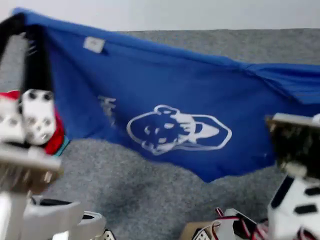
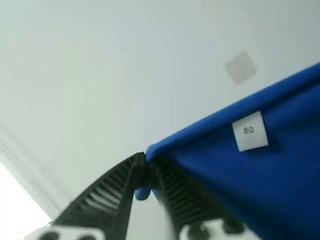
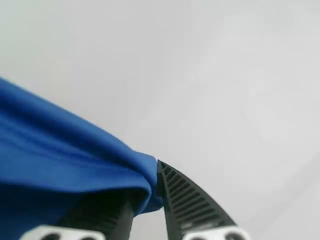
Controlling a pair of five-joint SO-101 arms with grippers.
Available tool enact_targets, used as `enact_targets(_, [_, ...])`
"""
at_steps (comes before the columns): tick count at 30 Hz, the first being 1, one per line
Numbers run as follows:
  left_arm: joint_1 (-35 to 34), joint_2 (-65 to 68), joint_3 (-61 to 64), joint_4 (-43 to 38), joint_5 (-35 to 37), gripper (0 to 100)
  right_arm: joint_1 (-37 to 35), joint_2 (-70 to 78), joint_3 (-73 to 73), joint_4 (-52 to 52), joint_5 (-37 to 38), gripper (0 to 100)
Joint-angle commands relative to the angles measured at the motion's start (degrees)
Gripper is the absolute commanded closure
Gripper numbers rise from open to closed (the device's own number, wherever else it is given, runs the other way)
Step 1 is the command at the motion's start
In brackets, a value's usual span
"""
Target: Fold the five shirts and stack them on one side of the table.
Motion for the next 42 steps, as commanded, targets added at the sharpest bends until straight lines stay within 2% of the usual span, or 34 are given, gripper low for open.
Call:
enact_targets(1, [-3.8, -2.5, -1.0, 1.1, -0.6, 100, 0.9, -1.0, -0.4, -3.3, 2.2, 98.9])
enact_targets(9, [-6.9, -7.5, 2.9, 1.2, -0.6, 100, 0.7, -3.7, -0.4, -6.7, 4.1, 98.9])
enact_targets(21, [-6.5, -31.6, 42.8, -0.2, -0.4, 100, 0.7, -3.6, -0.2, -5.1, 5.0, 98.9])
enact_targets(26, [-6.8, -37.5, 53.8, -2.5, -0.4, 100, -3.2, -3.6, -0.1, -0.9, 5.3, 98.8])
enact_targets(42, [-6.9, -46.3, 56.9, -4.7, -0.5, 100, -3.1, -8.6, -0.5, -1.1, 6.6, 98.8])
